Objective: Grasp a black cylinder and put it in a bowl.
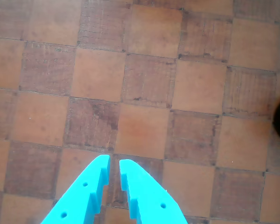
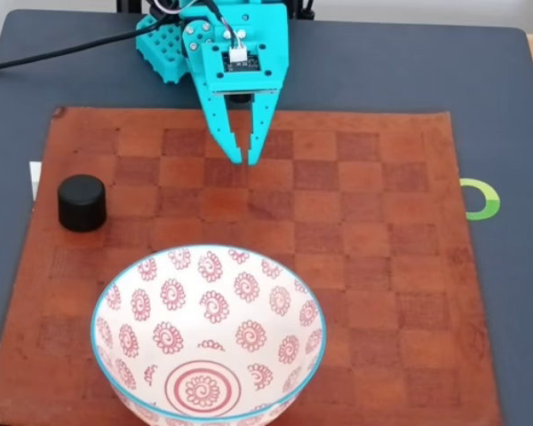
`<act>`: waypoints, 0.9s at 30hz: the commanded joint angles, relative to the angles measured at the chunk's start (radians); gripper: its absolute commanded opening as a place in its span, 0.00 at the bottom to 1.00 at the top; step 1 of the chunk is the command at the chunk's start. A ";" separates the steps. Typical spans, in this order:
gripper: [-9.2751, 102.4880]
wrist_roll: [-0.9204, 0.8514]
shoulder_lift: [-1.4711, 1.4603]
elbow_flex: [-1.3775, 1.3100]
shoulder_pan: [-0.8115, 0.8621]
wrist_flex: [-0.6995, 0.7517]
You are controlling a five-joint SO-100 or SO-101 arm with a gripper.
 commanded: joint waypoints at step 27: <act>0.08 0.011 0.055 -0.080 -0.003 -0.018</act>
